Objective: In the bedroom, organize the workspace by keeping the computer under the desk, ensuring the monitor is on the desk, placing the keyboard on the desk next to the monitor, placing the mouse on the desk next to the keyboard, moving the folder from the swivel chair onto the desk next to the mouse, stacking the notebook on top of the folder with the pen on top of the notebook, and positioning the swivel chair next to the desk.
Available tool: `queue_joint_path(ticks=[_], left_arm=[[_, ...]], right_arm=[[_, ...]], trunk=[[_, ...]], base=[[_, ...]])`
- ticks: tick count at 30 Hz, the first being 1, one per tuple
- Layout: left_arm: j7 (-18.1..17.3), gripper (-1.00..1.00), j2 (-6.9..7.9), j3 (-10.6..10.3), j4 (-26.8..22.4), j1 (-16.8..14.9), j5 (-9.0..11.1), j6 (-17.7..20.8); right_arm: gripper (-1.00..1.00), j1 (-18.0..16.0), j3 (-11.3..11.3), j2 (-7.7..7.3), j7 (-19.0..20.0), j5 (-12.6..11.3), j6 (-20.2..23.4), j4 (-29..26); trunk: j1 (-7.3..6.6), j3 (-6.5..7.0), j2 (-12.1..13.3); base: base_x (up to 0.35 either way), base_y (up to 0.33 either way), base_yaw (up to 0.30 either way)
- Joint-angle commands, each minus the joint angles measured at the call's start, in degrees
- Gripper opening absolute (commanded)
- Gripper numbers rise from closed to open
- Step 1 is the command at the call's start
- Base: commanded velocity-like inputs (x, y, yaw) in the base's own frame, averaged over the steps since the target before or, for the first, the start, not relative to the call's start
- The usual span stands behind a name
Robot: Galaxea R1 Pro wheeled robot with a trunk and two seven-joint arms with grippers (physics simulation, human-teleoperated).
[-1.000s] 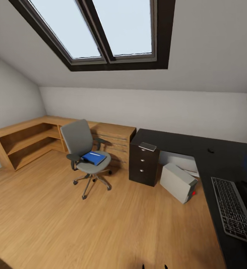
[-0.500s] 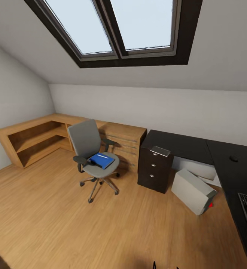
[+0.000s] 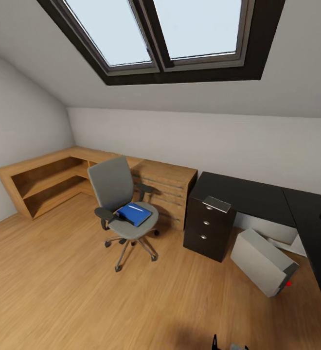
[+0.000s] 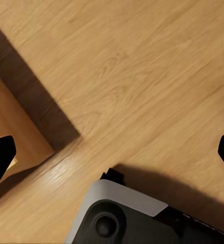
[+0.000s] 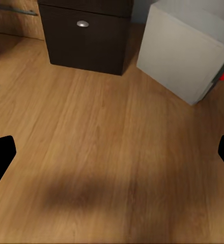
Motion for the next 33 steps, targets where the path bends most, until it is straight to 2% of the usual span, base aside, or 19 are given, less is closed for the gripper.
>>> queue_joint_path(ticks=[1, 13, 33], left_arm=[[0.5, 1.00, 0.09, -0.3, -0.2, 0.0, 0.4, 0.3], [0.5, 1.00, 0.11, -0.3, -0.2, 0.0, 0.4, 0.3], [0.5, 1.00, 0.04, -0.3, -0.2, 0.0, 0.4, 0.3]], right_arm=[[1.00, -0.1, 0.4, -0.06, -0.5, -0.4, -0.2, 0.0], [1.00, -0.1, 0.3, -0.10, -0.1, -0.3, -0.3, 0.1], [1.00, -0.1, 0.4, -0.10, 0.1, 0.1, -0.3, 1.6]], trunk=[[0.03, -0.08, -0.1], [0.03, 0.51, -0.1], [0.03, 1.81, -0.1]], base=[[0.123, -0.072, 0.005], [0.042, -0.009, -0.155], [0.311, 0.003, -0.222]])
